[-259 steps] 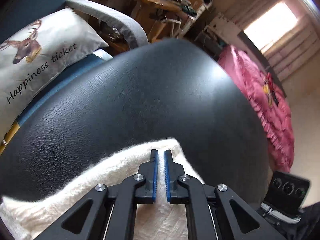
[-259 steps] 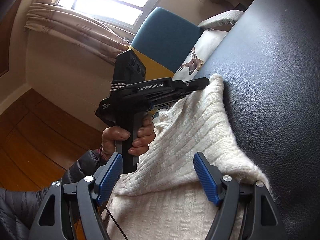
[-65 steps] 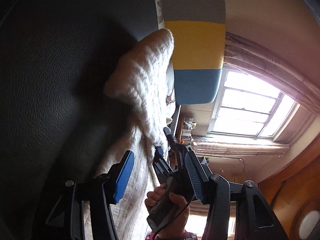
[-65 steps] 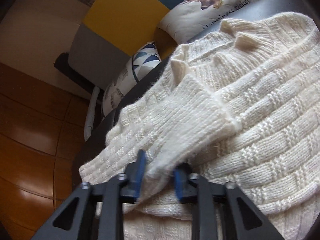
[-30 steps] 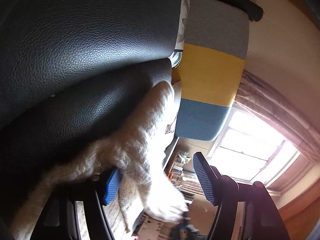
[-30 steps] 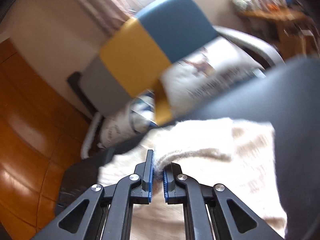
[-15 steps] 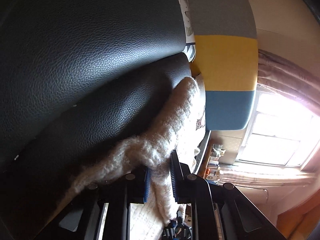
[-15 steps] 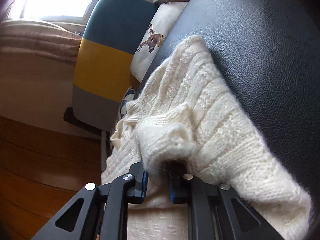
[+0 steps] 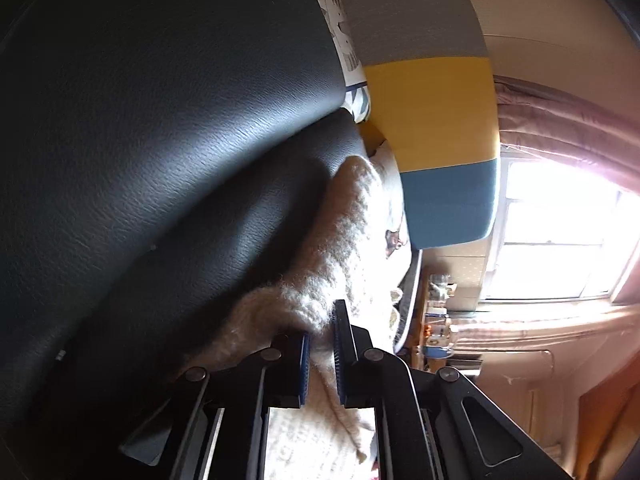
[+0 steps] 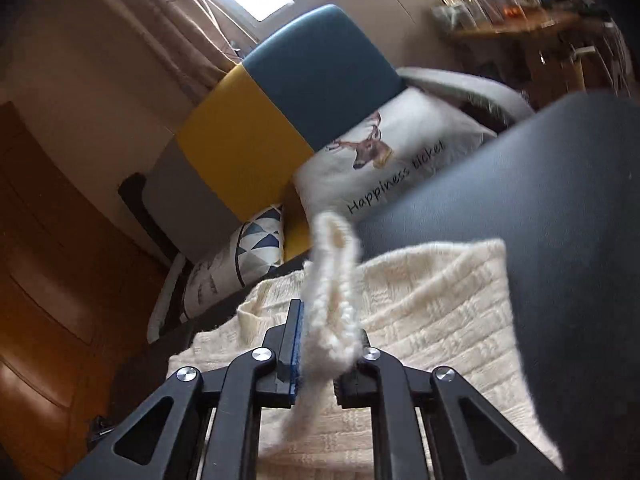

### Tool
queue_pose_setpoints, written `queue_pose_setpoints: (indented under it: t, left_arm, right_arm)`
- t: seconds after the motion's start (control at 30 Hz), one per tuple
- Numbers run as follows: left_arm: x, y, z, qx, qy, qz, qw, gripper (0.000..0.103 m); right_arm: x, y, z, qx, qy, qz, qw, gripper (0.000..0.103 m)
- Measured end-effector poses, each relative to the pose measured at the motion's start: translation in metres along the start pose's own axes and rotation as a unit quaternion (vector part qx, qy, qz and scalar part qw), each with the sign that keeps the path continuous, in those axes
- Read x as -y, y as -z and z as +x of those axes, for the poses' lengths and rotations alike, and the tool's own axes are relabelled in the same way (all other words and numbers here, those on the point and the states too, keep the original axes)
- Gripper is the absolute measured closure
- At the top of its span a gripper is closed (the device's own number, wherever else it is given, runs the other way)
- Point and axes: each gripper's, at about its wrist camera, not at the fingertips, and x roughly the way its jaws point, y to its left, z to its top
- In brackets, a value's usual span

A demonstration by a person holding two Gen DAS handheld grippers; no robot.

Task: Fold clothes
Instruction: 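Grasp the sleeve cuff with the right gripper and tuck it over the body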

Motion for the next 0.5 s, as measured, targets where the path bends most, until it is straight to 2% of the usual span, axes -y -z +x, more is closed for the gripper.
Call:
queue_pose_setpoints:
  t: [0.13, 0.23, 0.3, 0.37, 0.43, 0.5]
  left_arm:
    - [-0.004, 0.001, -0.003, 0.0, -0.018, 0.017, 0.9997, 0.095]
    - [0.0, 0.002, -0.004, -0.002, -0.035, 0.039, 0.9987, 0.095]
    - [0.001, 0.002, -0.005, -0.006, -0.042, 0.048, 0.9979, 0.095]
    - [0.001, 0.003, -0.006, -0.011, -0.048, 0.054, 0.9973, 0.095]
    - [-0.001, 0.005, -0.01, -0.019, -0.052, 0.056, 0.9969, 0.094]
    - [-0.004, 0.004, -0.016, -0.035, -0.039, 0.041, 0.9977, 0.094]
  right_arm:
    - [0.018, 0.006, 0.011, -0.033, 0.054, 0.009, 0.998, 0.092]
    - [0.049, 0.021, 0.012, -0.027, 0.04, 0.053, 0.997, 0.096]
    - [0.047, 0.02, 0.008, -0.018, 0.052, 0.04, 0.998, 0.096]
    - [0.044, 0.016, 0.0, 0.001, 0.052, 0.033, 0.998, 0.092]
    - [0.05, 0.012, -0.006, 0.007, 0.049, 0.06, 0.997, 0.087]
    - [0.06, 0.01, -0.014, 0.011, 0.053, 0.086, 0.995, 0.082]
